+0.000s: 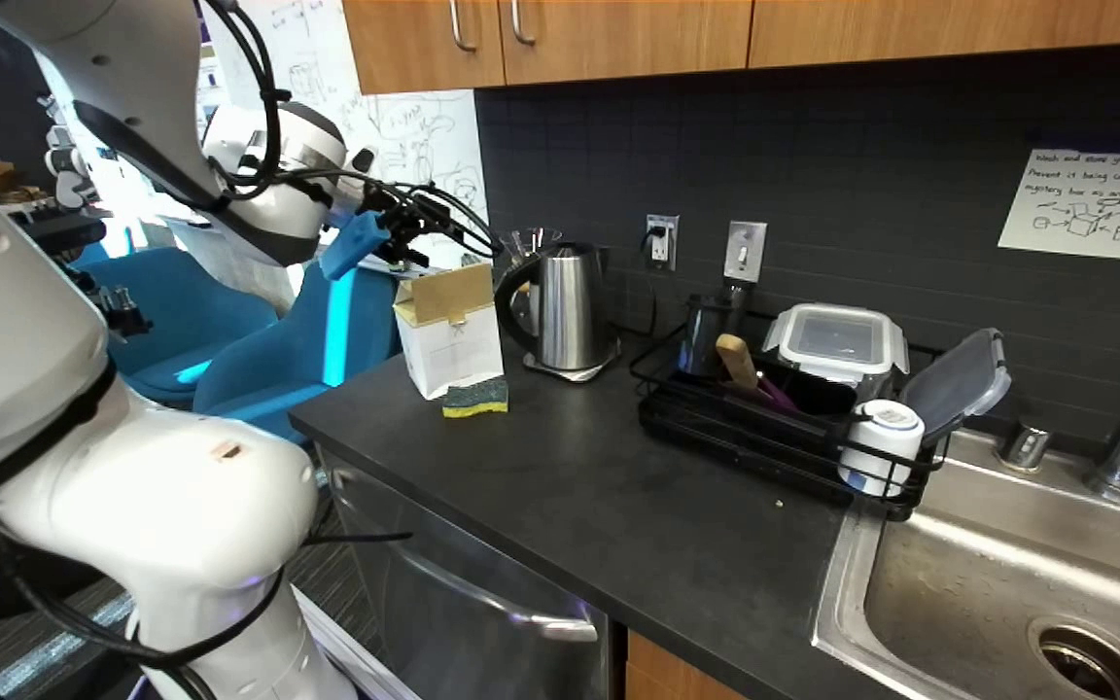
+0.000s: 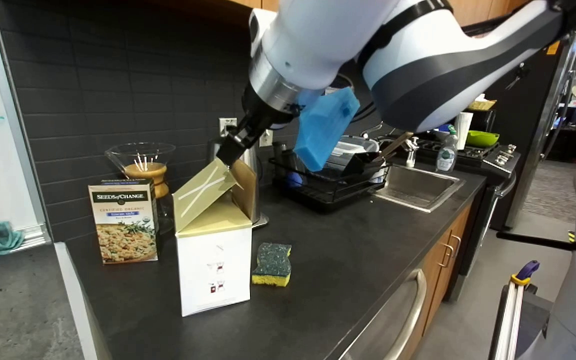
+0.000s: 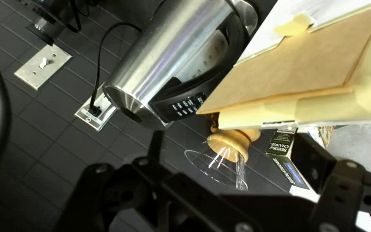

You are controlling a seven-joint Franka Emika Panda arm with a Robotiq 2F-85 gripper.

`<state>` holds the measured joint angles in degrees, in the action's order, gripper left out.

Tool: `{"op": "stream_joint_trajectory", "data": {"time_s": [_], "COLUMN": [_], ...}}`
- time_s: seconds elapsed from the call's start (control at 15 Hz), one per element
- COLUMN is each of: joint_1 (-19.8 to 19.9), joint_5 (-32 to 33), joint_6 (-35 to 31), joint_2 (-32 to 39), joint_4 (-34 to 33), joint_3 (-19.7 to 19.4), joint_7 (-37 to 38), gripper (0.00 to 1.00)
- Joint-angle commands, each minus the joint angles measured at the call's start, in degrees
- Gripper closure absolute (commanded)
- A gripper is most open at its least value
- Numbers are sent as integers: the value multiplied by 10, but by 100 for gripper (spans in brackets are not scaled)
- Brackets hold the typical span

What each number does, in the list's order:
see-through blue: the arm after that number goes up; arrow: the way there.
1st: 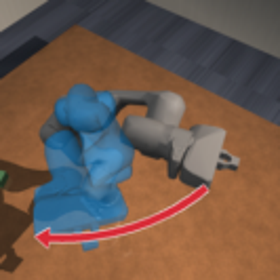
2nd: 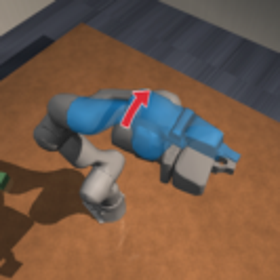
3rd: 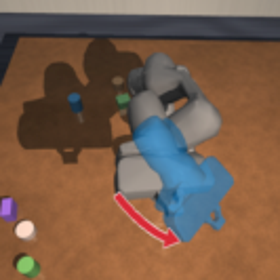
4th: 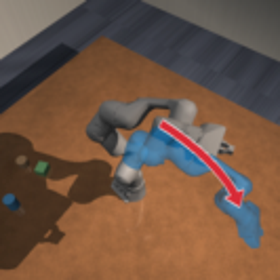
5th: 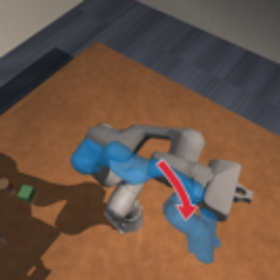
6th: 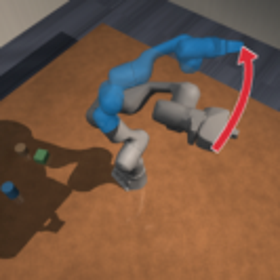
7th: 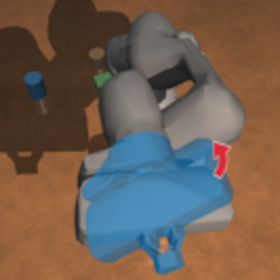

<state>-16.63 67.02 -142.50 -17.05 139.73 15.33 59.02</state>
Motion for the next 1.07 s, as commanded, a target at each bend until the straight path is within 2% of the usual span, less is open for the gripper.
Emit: {"op": "stream_joint_trajectory", "data": {"time_s": [0.0,0.13,0.2,0.27,0.4,0.67,0.93,1.0], "joint_1": [10,9,10,11,14,19,19,18], "joint_5": [0,-8,-13,-15,-15,-20,-34,-43], "joint_6": [-8,-5,-6,-8,-16,-31,-44,-47], "joint_2": [29,39,44,50,60,82,105,111], "joint_4": [-40,-51,-54,-54,-54,-62,-77,-80], "joint_3": [9,8,6,4,1,-1,2,2], "joint_7": [-20,-29,-33,-35,-38,-53,-76,-82], "gripper": [0,0,25,26,39,72,100,100]}}
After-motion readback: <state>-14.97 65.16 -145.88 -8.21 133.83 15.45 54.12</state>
